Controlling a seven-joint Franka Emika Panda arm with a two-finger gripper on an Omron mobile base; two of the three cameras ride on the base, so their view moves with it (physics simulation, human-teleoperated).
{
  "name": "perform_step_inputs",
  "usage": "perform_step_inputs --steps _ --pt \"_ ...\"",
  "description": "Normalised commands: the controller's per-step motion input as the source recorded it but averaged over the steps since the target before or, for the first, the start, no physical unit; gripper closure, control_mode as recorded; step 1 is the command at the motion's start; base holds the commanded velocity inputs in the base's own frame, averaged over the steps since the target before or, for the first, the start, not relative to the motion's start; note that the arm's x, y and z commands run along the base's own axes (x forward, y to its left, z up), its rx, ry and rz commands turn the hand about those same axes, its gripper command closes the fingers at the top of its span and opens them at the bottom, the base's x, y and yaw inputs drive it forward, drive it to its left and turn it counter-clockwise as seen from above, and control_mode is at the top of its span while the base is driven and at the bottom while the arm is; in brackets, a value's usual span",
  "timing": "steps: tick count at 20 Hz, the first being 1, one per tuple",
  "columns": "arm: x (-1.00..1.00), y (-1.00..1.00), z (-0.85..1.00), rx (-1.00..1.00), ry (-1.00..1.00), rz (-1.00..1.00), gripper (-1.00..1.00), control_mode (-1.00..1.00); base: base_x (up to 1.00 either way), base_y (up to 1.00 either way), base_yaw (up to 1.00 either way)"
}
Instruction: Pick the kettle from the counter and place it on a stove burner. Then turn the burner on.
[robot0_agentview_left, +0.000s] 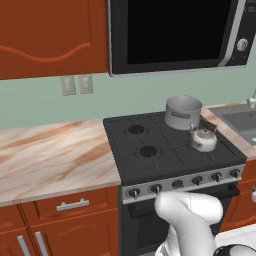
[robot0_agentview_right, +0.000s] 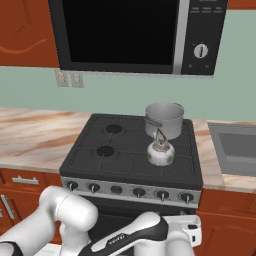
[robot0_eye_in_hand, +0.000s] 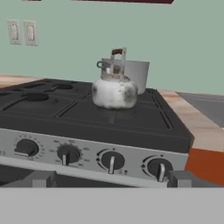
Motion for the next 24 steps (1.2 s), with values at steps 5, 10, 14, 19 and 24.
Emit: perform_step_inputs --steps 5,10,14,19,24 --pt "0.21 0.0 -0.18 0.0 0.0 0.0 -1.0 -1.0 0.0 0.0 0.0" --pt "0.19 0.0 -0.15 0.01 0.0 0.0 -1.0 -1.0 0.0 0.0 0.0" --pt "0.11 -0.02 -0.08 0.02 0.0 0.0 -1.0 -1.0 0.0 0.0 0.0" --pt "0.05 -0.14 -0.02 0.0 -0.03 0.0 -1.0 -1.0 0.0 0.0 0.0" --pt "0.11 -0.23 0.0 0.01 -0.07 0.0 -1.0 -1.0 0.0 0.0 0.0"
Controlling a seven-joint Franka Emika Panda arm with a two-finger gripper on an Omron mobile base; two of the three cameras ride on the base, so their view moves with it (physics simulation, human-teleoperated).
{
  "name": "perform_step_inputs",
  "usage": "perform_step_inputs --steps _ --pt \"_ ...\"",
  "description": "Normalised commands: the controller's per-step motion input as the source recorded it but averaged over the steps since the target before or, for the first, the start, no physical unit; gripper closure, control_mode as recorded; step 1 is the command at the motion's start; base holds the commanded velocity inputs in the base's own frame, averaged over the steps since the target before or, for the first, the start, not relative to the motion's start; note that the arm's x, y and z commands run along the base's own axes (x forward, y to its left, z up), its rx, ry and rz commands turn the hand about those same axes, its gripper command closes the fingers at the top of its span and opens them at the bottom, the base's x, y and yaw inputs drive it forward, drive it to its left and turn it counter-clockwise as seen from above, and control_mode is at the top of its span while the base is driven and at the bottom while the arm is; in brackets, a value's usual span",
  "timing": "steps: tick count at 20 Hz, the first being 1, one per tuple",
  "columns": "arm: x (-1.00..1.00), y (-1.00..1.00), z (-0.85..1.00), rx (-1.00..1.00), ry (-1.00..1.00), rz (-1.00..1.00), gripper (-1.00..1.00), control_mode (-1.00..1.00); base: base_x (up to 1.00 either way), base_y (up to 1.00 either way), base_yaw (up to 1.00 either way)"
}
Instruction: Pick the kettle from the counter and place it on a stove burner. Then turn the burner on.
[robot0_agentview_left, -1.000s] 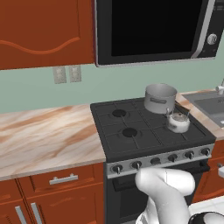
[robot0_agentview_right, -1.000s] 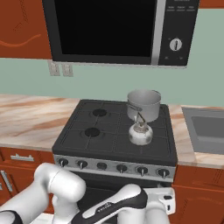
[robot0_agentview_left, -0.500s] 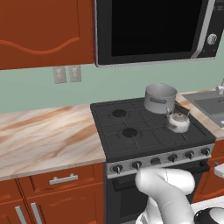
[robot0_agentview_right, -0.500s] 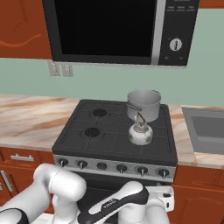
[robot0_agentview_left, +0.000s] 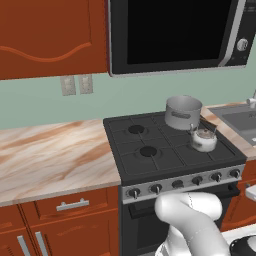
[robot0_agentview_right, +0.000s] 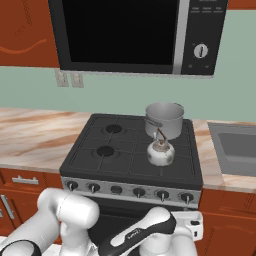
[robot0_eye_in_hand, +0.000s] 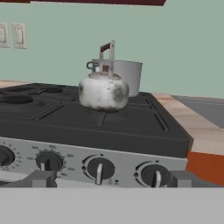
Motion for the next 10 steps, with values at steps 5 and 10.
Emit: perform_step_inputs --steps 5,10 --pt "0.23 -0.11 -0.08 0.02 -0.07 0.0 -1.0 -1.0 0.0 0.0 0.0" --pt "0.36 0.0 -0.22 0.01 0.0 0.0 -1.0 -1.0 0.0 0.0 0.0"
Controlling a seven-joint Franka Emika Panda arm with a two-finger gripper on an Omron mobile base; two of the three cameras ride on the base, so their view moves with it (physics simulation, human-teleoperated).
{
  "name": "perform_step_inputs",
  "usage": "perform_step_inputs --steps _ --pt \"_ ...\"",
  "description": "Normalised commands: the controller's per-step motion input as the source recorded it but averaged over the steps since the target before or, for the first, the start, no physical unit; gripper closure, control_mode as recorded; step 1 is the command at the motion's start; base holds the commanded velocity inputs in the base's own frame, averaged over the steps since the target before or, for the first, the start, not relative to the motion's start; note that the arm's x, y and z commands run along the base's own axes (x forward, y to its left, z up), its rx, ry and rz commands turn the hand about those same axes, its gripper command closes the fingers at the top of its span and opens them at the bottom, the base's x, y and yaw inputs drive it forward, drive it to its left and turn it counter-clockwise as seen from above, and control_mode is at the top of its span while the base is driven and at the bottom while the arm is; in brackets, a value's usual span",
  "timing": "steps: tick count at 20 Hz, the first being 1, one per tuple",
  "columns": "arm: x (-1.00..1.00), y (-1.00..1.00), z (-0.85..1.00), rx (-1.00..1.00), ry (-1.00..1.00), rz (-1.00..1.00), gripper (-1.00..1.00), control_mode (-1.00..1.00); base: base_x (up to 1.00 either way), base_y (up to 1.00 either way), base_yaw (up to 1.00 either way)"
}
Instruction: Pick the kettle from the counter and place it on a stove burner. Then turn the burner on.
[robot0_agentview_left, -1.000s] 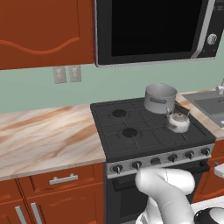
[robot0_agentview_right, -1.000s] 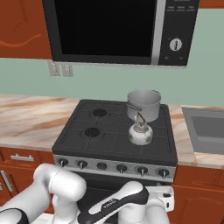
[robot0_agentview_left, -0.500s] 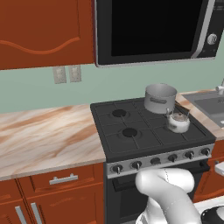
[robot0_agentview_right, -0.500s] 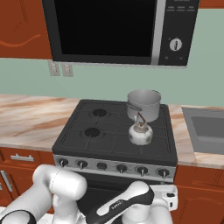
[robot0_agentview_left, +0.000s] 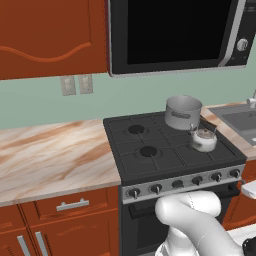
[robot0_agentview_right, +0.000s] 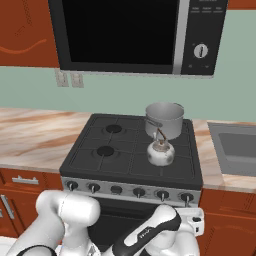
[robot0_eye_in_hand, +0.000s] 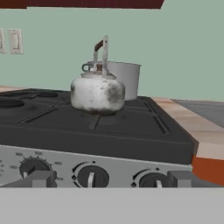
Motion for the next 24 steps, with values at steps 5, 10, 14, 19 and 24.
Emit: perform_step_inputs --steps 5,10,14,19,24 --pt "0.26 -0.02 -0.19 0.0 0.0 0.0 -1.0 -1.0 0.0 0.0 0.0" --pt "0.2 -0.03 -0.15 0.0 0.0 0.0 -1.0 -1.0 0.0 0.0 0.0" --pt "0.13 -0.06 -0.22 0.0 0.0 0.0 -1.0 -1.0 0.0 0.0 0.0" --pt "0.12 -0.12 -0.22 0.0 0.0 0.0 -1.0 -1.0 0.0 0.0 0.0" --pt "0.12 -0.18 -0.16 0.0 0.0 -0.02 -1.0 -1.0 0.0 0.0 0.0"
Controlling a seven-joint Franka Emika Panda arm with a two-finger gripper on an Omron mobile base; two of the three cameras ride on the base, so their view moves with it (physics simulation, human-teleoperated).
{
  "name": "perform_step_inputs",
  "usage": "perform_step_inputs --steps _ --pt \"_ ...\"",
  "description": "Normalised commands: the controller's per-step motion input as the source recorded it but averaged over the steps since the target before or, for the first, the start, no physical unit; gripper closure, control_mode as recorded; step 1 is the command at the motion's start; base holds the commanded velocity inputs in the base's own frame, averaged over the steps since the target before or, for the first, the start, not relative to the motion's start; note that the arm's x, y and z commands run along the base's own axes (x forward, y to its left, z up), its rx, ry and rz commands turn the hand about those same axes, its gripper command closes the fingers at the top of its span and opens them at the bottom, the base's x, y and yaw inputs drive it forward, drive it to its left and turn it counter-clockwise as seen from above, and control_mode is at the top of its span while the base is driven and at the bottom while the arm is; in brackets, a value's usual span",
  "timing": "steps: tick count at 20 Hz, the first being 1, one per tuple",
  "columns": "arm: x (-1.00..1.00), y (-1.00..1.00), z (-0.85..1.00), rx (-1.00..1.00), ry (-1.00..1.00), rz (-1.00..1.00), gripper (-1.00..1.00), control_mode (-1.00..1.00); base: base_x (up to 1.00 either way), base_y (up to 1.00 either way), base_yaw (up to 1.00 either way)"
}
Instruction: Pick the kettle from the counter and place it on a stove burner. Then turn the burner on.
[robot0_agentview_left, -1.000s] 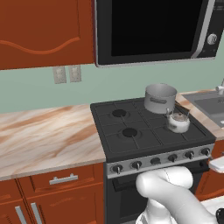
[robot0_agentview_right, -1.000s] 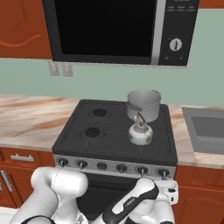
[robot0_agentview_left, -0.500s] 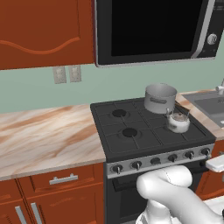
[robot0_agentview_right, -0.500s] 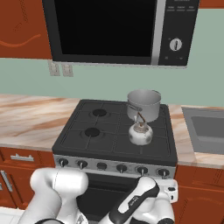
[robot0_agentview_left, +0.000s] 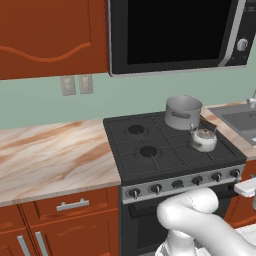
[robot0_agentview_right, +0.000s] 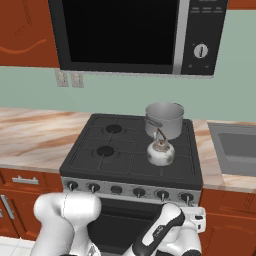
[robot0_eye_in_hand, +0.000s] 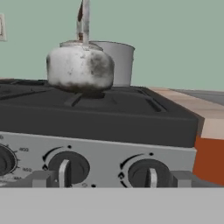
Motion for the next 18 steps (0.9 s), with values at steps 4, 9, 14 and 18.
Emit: perform_step_inputs --steps 4,9,14,18 --pt "0.25 -0.2 -0.06 0.0 0.0 -0.01 -1.0 -1.0 0.0 0.0 0.0" --pt "0.27 -0.13 -0.04 0.0 0.0 0.0 -1.0 -1.0 0.0 0.0 0.0" --pt "0.27 -0.14 -0.05 0.0 0.0 0.0 -1.0 -1.0 0.0 0.0 0.0" --pt "0.21 -0.11 -0.12 0.0 0.0 0.0 -1.0 -1.0 0.0 0.0 0.0"
